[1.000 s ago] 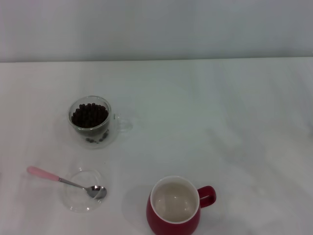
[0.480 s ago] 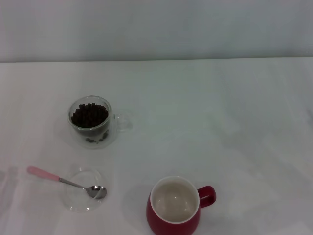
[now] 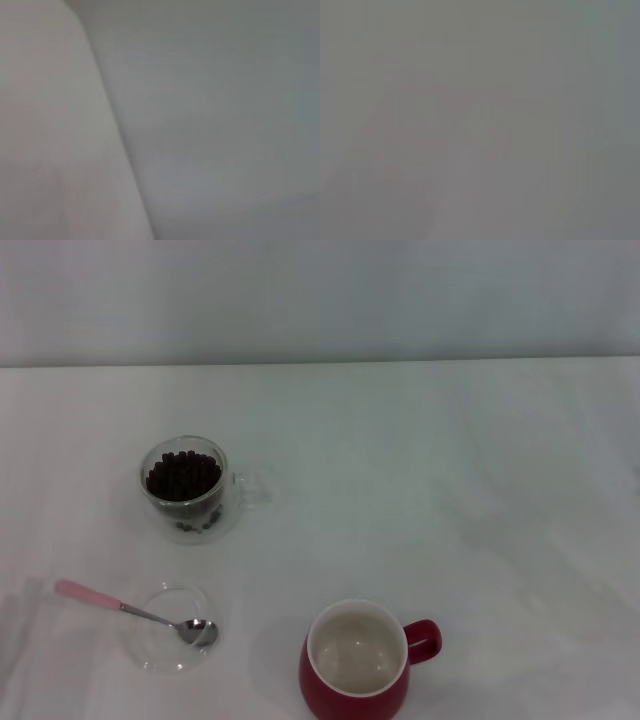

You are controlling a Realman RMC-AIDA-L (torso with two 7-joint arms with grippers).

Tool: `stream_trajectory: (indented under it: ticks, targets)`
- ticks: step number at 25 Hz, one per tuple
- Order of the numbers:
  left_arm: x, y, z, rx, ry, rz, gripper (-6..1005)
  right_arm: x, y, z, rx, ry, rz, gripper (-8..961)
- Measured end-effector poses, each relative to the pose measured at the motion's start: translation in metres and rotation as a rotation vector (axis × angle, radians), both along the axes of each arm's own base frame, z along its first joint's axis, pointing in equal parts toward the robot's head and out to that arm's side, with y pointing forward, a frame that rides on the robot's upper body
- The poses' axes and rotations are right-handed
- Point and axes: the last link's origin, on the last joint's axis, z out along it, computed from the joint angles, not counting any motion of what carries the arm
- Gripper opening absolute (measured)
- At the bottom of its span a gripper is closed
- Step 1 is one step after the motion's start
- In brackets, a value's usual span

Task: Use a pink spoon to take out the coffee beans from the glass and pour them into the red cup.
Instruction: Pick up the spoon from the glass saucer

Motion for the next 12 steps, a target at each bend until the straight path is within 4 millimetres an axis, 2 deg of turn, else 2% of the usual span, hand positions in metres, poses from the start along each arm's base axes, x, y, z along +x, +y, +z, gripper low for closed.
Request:
stream_trajectory:
  ticks: [12]
  targets:
    - [0.009, 0.021, -0.020, -0.126, 0.031, -0.031, 728, -0.001, 0.002, 0.000, -0.002, -0.001, 0.001, 696]
